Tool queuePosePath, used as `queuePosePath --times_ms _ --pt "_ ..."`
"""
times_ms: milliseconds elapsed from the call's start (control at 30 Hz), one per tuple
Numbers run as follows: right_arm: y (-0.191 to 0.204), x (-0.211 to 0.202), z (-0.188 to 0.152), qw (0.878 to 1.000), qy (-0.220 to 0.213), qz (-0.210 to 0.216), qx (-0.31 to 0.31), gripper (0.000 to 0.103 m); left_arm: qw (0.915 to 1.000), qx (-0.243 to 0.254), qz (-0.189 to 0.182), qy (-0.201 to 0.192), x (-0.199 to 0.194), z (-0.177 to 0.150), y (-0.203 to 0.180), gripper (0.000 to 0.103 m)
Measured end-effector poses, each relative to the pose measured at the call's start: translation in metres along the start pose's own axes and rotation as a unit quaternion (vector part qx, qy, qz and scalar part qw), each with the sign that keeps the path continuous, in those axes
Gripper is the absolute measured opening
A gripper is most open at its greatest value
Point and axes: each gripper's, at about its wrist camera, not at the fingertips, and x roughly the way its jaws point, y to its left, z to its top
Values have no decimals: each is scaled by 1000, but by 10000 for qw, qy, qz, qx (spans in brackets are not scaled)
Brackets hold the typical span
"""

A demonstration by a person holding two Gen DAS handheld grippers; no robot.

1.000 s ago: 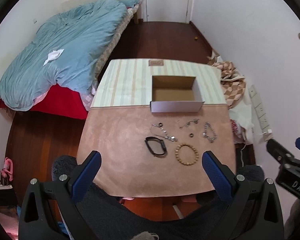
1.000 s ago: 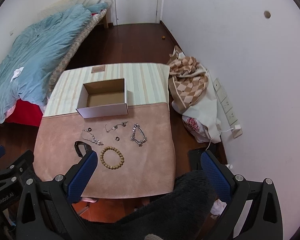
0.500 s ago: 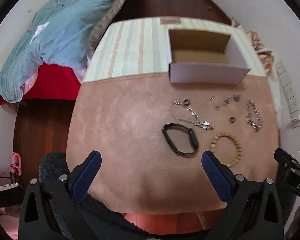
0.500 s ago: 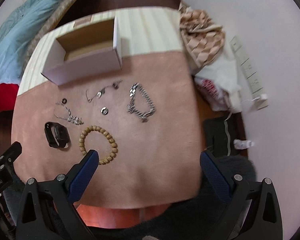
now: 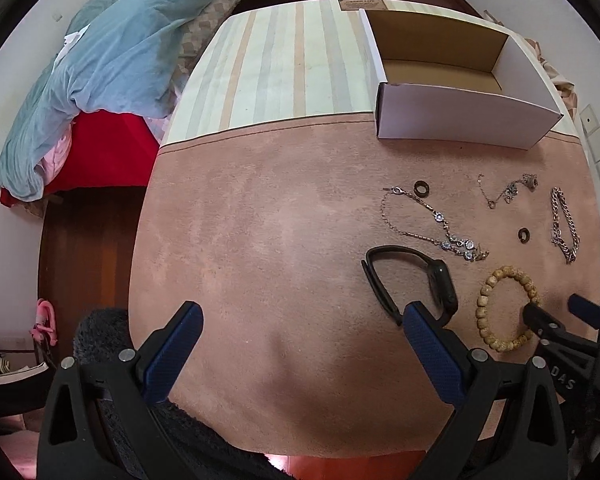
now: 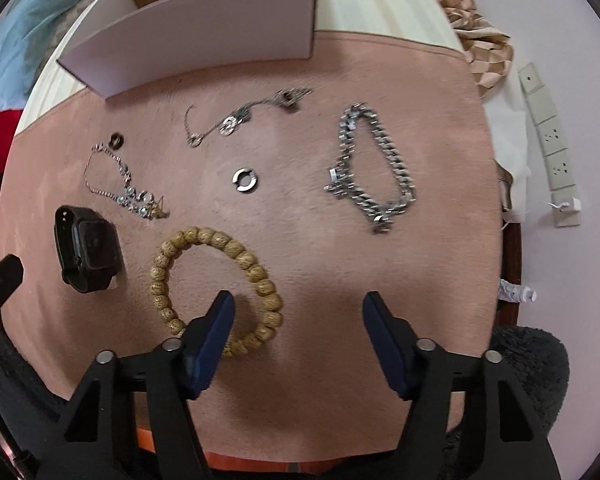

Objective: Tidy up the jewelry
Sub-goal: 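Grasp the black watch band with the left tool while the right tool grasps the wooden bead bracelet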

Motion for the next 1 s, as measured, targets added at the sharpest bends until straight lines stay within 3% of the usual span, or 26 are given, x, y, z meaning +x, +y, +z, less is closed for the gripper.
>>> queuePosePath --times_ms 200,300,333,600,767,833,933,1000 --pt "6 1 1 9998 -42 -6 -168 45 9998 73 -175 -34 2 0 -1 100" --pt "6 -2 -1 9997 -84 -18 -218 22 9995 48 -296 78 7 0 -1 88" --pt "6 -3 -1 9998 -77 -21 -201 9 9991 9 -382 179 12 0 0 86" --pt "-24 -4 -6 9999 -66 -38 128 9 9953 -229 -784 519 36 6 -2 84" --pt "-24 -1 -7 9998 -81 -104 121 10 9923 -188 -990 721 52 10 -14 61" --pt "-23 -1 -6 9998 -90 -113 135 10 9923 -112 -981 742 56 11 -18 40" --pt "-22 -1 -6 9998 -68 -136 110 10 9937 31 -928 625 56 10 -22 18" --pt "-21 -1 -4 9998 -68 -147 76 10 9951 164 -821 517 54 9 -24 11"
